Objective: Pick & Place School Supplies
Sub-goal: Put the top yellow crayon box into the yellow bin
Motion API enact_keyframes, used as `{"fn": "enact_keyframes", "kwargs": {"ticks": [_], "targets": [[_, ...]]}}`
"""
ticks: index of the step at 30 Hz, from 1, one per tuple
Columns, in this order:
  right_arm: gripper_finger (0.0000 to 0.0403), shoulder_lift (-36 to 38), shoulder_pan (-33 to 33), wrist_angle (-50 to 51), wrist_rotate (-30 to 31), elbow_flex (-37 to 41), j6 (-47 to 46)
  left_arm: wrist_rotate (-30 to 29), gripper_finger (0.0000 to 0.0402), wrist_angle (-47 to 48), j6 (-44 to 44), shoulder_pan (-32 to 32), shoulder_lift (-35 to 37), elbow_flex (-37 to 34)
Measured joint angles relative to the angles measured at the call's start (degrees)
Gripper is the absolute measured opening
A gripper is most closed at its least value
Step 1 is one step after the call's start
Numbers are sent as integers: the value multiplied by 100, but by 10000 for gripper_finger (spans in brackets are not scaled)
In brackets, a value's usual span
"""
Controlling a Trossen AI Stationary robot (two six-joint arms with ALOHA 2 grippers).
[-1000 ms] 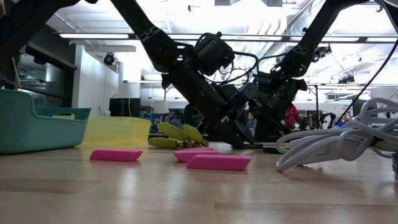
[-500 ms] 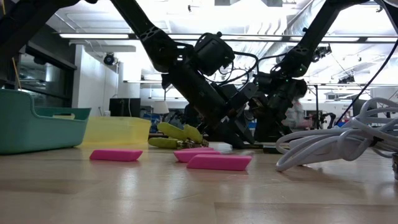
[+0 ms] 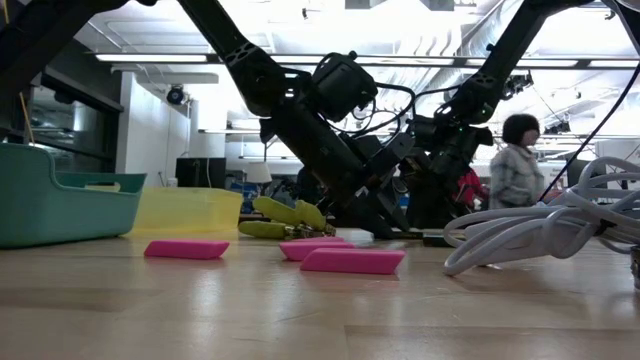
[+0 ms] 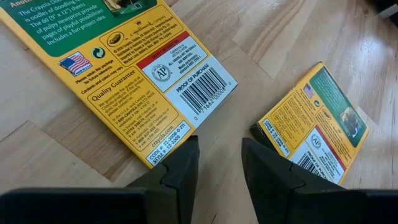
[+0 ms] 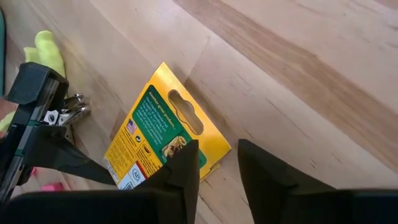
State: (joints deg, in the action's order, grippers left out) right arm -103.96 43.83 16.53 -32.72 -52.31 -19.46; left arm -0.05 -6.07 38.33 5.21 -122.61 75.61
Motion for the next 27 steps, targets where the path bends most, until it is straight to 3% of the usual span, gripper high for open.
{"fn": "enact_keyframes", "kwargs": {"ticks": [27], "targets": [[101,0,-115,32,-230,-13,-209,2,121,2,-39,3,0,0]]}}
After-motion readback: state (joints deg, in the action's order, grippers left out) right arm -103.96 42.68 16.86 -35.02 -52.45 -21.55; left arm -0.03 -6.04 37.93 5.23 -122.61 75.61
